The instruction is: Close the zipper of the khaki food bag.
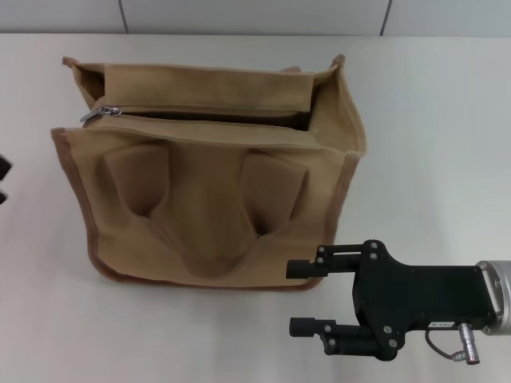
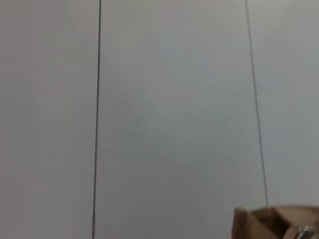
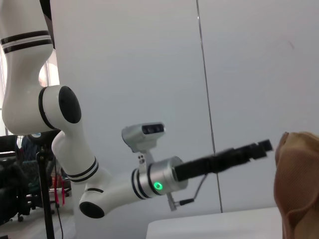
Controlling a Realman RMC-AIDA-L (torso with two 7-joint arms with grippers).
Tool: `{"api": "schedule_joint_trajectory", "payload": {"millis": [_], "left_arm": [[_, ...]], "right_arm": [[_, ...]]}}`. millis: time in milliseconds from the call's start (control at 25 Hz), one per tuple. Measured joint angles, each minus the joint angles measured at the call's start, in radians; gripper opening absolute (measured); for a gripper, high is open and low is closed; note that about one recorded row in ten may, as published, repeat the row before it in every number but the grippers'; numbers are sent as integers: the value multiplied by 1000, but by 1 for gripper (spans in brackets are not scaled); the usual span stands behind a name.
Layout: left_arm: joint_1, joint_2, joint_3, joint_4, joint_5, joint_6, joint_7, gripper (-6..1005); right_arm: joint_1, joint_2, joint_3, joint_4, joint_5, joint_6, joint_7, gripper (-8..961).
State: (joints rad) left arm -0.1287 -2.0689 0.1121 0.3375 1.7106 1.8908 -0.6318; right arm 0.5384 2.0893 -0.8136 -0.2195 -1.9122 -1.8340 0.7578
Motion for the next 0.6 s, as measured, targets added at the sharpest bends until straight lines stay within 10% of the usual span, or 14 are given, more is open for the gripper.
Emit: {"api": "schedule_joint_trajectory", "payload": {"millis": [600], "left_arm": [[-106, -1, 176, -19, 6, -230, 87, 752]], "right_arm": [[1, 0, -6, 9, 1, -35, -8, 574]]}}
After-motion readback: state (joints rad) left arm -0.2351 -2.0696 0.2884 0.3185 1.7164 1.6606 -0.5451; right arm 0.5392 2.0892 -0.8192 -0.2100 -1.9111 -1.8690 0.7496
